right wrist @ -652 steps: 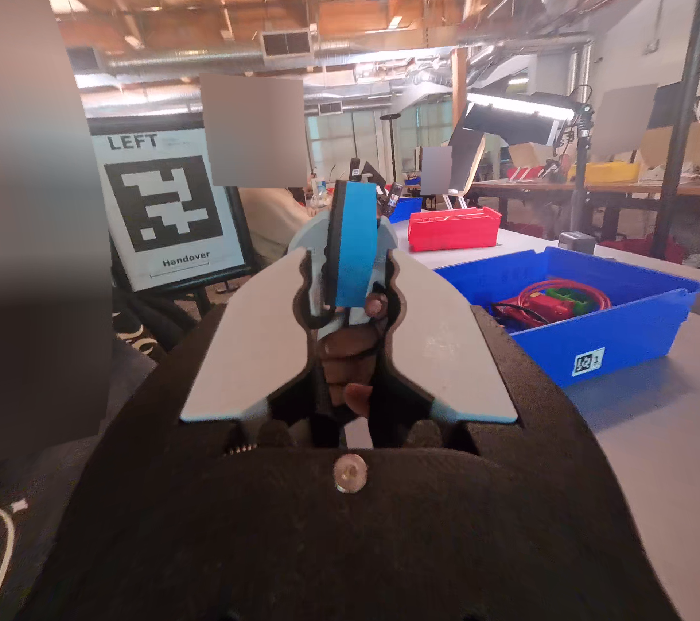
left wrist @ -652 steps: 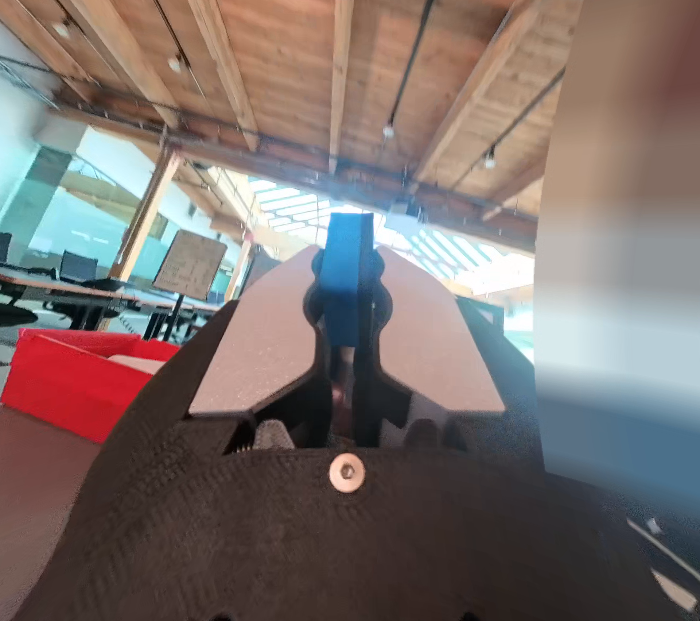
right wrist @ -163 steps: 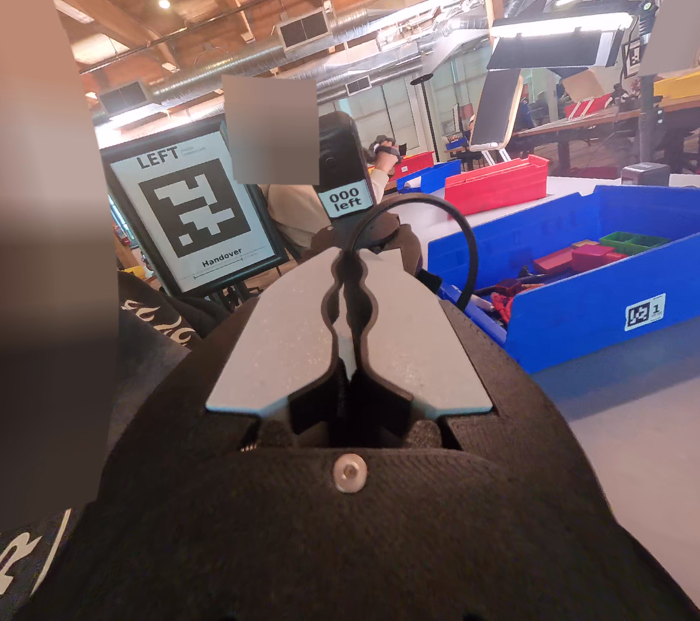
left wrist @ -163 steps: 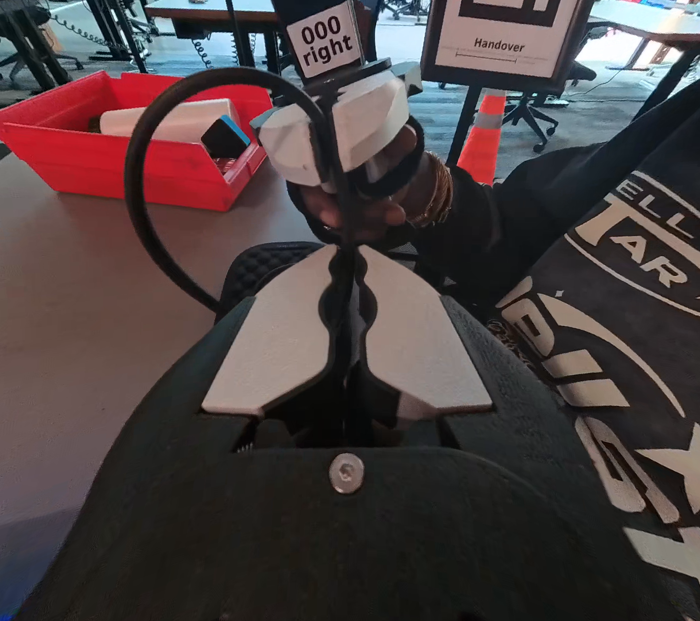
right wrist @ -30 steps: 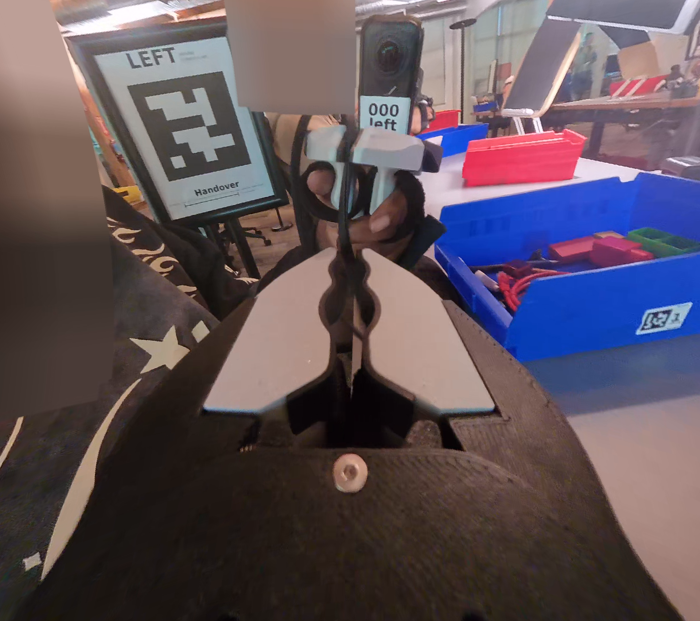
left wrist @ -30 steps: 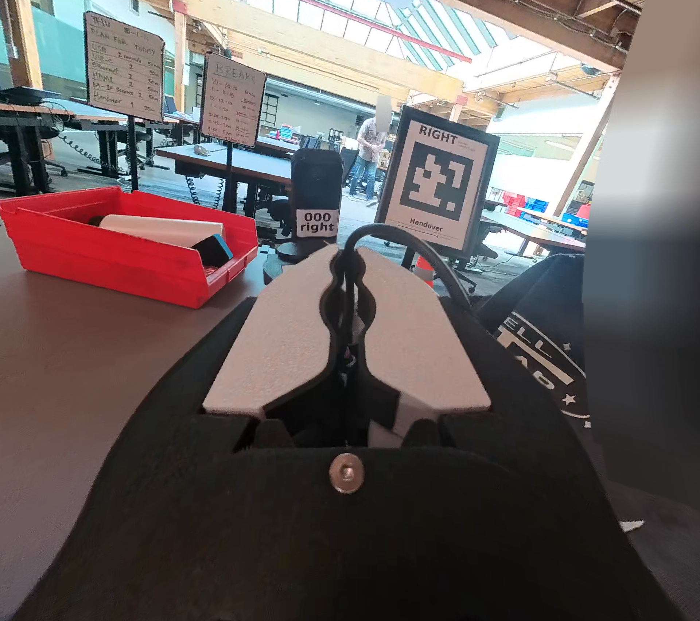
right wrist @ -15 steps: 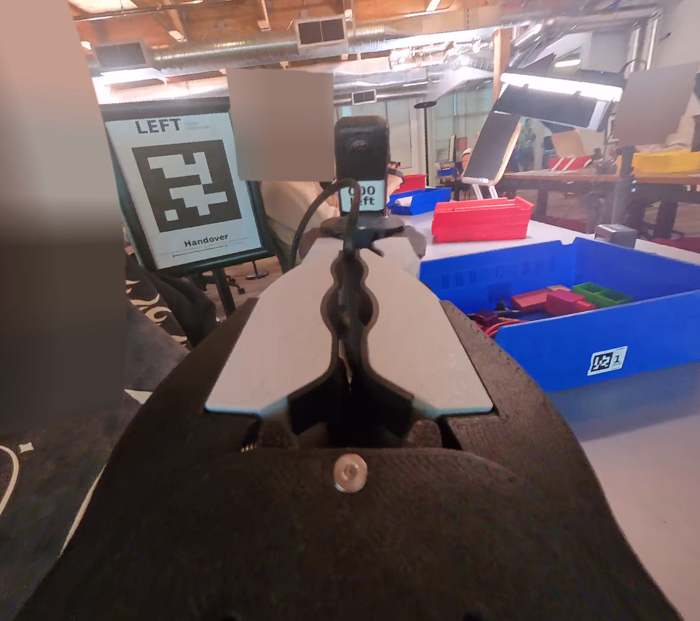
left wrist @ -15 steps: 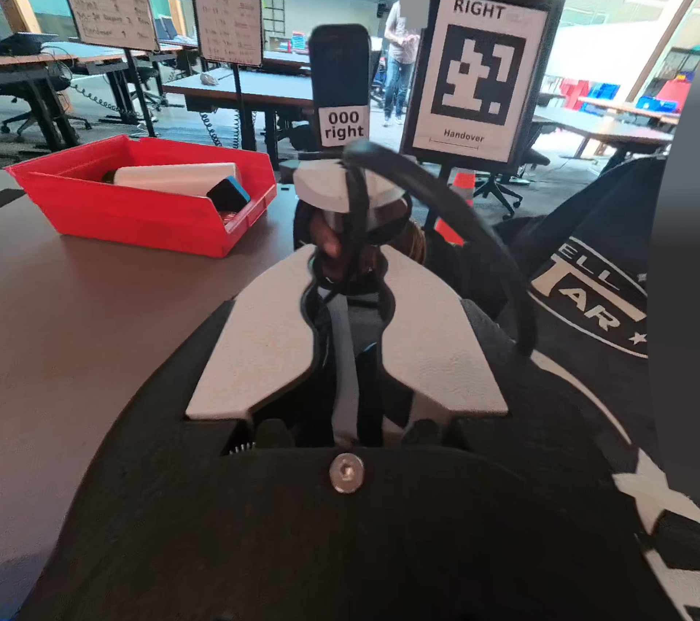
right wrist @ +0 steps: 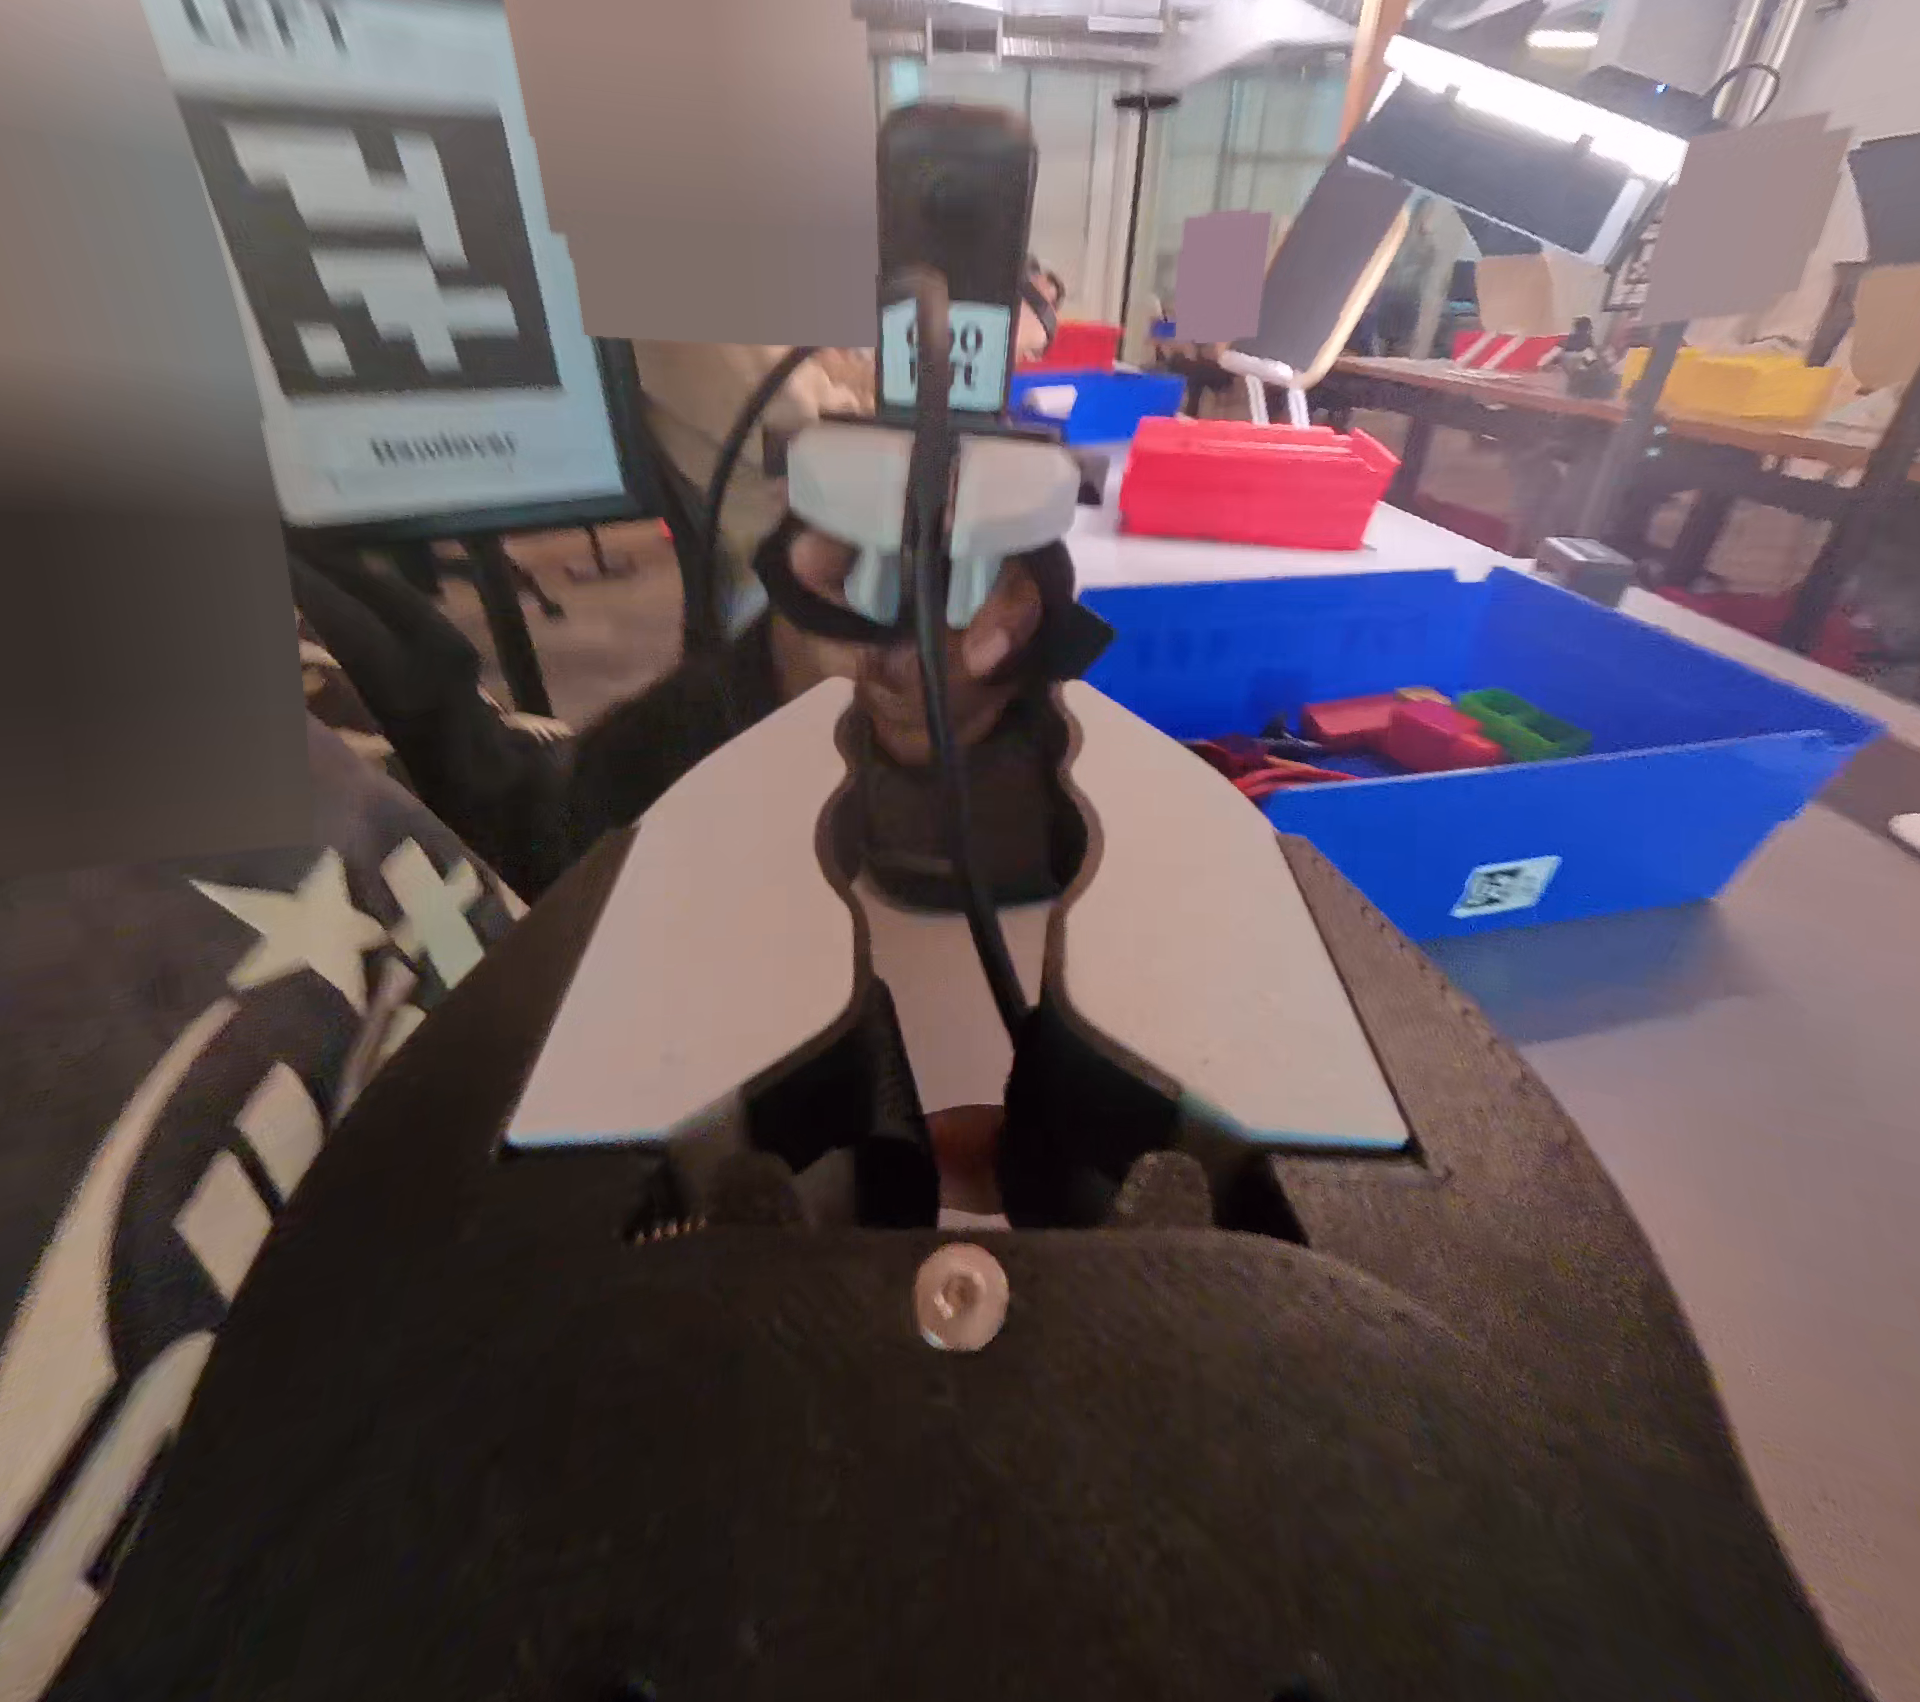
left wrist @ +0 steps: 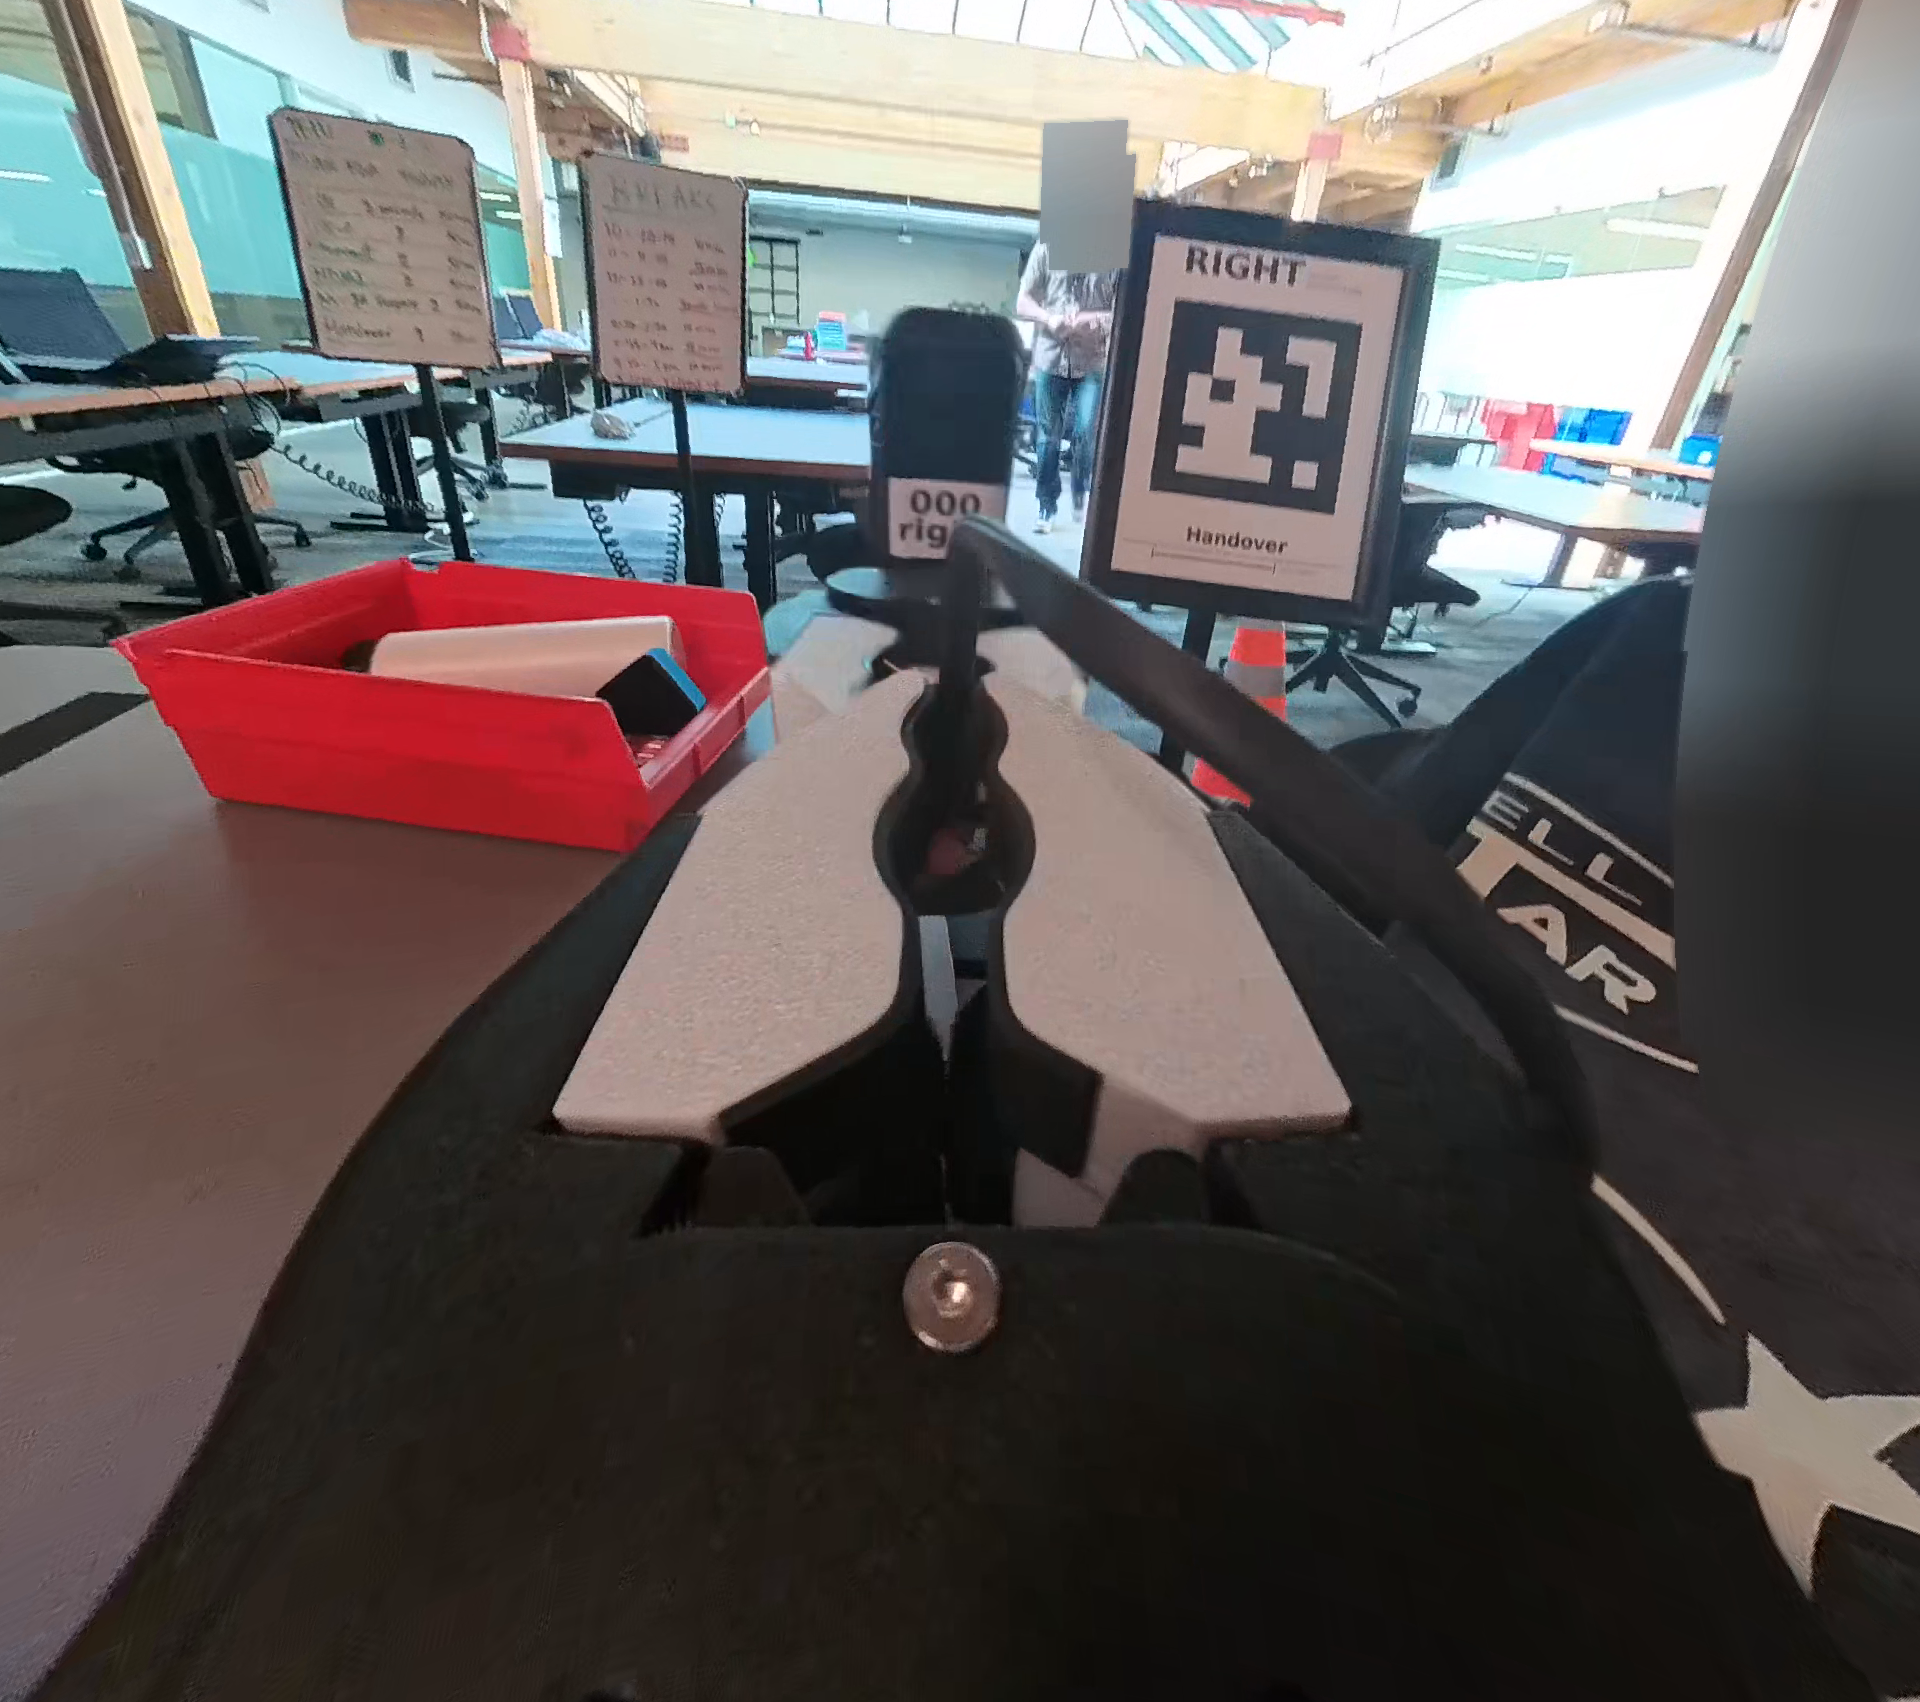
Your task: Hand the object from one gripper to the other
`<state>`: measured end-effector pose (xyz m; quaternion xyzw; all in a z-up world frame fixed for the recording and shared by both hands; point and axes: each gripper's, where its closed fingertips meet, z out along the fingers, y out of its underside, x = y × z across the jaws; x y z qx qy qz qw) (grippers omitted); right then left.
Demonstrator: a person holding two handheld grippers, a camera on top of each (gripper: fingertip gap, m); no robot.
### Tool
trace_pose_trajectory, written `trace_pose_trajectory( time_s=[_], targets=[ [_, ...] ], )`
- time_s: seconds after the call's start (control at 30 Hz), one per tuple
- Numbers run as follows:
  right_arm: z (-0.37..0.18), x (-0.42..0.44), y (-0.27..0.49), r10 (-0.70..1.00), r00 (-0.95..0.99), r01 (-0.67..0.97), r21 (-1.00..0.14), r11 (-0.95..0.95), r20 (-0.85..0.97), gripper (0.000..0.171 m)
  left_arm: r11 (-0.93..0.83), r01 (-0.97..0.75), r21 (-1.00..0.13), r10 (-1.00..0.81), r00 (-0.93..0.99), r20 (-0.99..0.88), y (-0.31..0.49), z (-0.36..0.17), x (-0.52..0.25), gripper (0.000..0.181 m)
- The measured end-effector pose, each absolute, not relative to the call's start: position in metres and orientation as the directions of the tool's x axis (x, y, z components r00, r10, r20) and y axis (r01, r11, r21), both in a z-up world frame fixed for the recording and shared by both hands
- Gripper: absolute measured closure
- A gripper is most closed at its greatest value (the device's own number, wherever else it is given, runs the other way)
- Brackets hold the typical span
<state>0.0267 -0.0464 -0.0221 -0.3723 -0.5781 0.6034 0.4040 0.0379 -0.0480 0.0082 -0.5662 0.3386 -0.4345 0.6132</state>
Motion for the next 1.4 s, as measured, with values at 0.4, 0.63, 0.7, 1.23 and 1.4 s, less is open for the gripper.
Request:
trace_pose_trajectory(
  time_s=[0.4,0.63,0.7,1.23,1.4],
  targets=[
    [0.003,0.032,-0.057,0.891,-0.449,-0.169,-0.974,-0.151,-0.060,0.167,-0.011,0.024,-1.000,-0.918,0.396,0.020,-0.043,-0.014,0.055,0.148],
    [0.015,0.036,-0.057,0.885,-0.455,-0.214,-0.952,-0.218,-0.100,0.167,-0.031,0.006,-1.000,-0.936,0.350,0.031,-0.044,-0.025,0.071,0.178],
    [0.016,0.039,-0.053,0.892,-0.441,-0.223,-0.951,-0.215,-0.098,0.166,-0.032,0.010,-0.999,-0.933,0.358,0.034,-0.044,-0.022,0.067,0.177],
    [-0.013,0.030,-0.060,0.889,-0.456,-0.054,-0.995,-0.083,-0.049,0.167,-0.023,0.074,-0.997,-0.918,0.393,0.051,-0.046,-0.005,0.043,0.151],
    [0.004,0.035,-0.055,0.882,-0.462,-0.145,-0.973,-0.180,-0.095,0.167,-0.081,0.016,-0.997,-0.935,0.345,0.081,-0.042,-0.025,0.062,0.150]
  ],
)
